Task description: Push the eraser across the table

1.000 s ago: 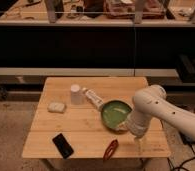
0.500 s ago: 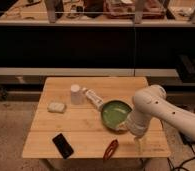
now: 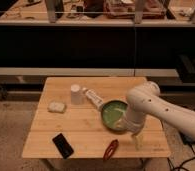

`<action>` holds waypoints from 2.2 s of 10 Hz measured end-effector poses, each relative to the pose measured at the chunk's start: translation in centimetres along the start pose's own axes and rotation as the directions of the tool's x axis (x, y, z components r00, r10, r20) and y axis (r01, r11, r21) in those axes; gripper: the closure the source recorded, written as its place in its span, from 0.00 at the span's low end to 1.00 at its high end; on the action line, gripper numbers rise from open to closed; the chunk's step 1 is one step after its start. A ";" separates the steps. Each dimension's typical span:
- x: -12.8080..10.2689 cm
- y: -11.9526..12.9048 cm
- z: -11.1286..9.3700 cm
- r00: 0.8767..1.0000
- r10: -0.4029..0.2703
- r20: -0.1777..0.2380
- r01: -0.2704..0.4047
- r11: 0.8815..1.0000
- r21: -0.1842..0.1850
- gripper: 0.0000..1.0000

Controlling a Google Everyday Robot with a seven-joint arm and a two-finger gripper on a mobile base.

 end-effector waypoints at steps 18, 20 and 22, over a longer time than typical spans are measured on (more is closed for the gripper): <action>-18.7 -18.7 3.1 0.929 -0.363 0.073 0.325 0.895 0.307 0.91; -20.6 -19.6 5.4 0.916 -0.381 0.125 0.324 0.887 0.329 1.00; -22.8 -20.1 7.7 0.893 -0.417 0.166 0.350 0.879 0.324 1.00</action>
